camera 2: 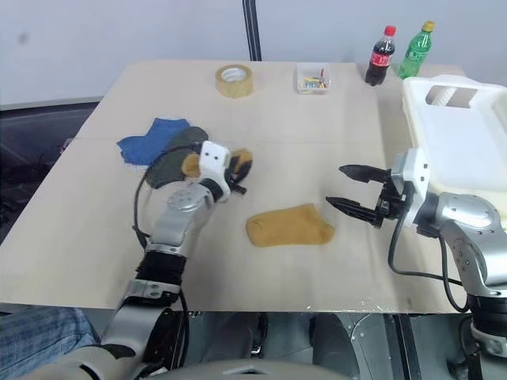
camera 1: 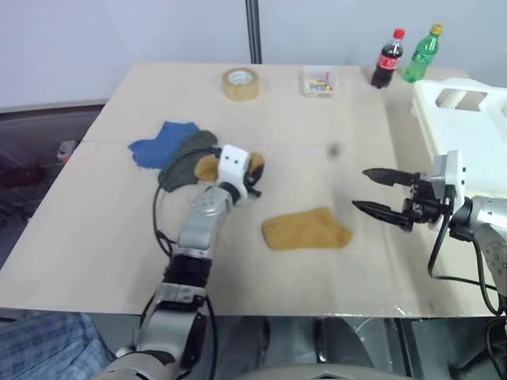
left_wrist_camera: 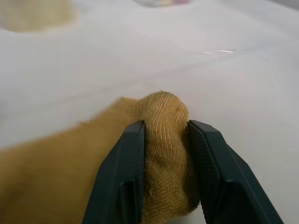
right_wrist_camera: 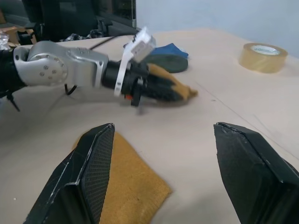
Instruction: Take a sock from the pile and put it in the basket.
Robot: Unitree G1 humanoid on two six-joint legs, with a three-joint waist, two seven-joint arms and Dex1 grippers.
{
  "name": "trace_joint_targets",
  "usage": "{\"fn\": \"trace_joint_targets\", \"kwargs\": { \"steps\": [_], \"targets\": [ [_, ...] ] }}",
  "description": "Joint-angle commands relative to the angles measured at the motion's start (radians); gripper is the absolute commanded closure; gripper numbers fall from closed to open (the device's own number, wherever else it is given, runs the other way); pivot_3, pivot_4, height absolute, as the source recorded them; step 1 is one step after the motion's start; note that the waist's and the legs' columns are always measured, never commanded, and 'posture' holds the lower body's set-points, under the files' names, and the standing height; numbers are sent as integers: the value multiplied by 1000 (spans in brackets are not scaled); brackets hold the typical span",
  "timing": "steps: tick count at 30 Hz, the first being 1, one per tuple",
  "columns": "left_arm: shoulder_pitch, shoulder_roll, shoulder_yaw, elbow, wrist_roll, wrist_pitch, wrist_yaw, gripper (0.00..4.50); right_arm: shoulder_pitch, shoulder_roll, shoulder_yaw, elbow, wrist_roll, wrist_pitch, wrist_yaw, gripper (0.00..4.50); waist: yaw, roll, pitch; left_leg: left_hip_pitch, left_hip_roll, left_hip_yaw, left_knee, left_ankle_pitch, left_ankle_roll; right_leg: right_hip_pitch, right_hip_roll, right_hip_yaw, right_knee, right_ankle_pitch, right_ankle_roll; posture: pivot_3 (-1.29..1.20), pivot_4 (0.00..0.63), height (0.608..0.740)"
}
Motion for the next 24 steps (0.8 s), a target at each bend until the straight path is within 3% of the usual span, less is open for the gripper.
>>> {"fn": "trace_joint_targets", "kwargs": {
  "steps": [1,8,9,10,12,15,18,24],
  "targets": [
    [-21,-66,-47,-10,-27,11,-27,2995,-1,-20,-47,-24,12,-11,-6,919,0,0,0,0,0,0,0,0,0,0,0,0,0,0,0,0,150,738],
    [-37,-172,-103,-9,-50,4,-71,2995,6,-41,-73,-18,3,-14,-20,919,-2,0,0,0,0,0,1,0,0,0,0,0,0,0,0,0,150,738],
    [-33,-181,-103,-16,-53,2,-71,2475,8,-40,-73,-21,3,-13,-23,919,-2,0,0,0,0,0,1,0,0,0,0,0,0,0,0,0,150,738],
    [-31,-189,-102,-19,-53,-2,-64,2335,10,-38,-72,-25,2,-12,-26,919,-2,0,0,0,0,0,1,0,0,0,0,0,0,0,0,0,150,738],
    [-28,-200,-95,-26,-56,0,-54,1569,12,-36,-71,-33,3,-8,-32,919,-2,0,0,0,0,0,1,0,0,0,0,0,0,0,0,0,150,738],
    [-22,-222,-53,-76,-126,50,-57,76,7,-38,-55,-31,-14,19,-66,919,-4,0,0,0,0,0,1,0,0,0,0,0,0,0,0,0,150,738],
    [-15,-215,1,-155,-229,134,-89,76,-17,-36,-21,-5,-61,26,-98,919,-5,0,0,0,0,0,1,0,0,0,0,0,0,0,0,0,150,738],
    [-32,-23,54,-167,-223,169,-139,76,-93,12,96,82,-196,40,-199,919,-11,0,0,1,1,1,1,2,-3,1,2,1,1,0,0,0,150,738]
  ]
}}
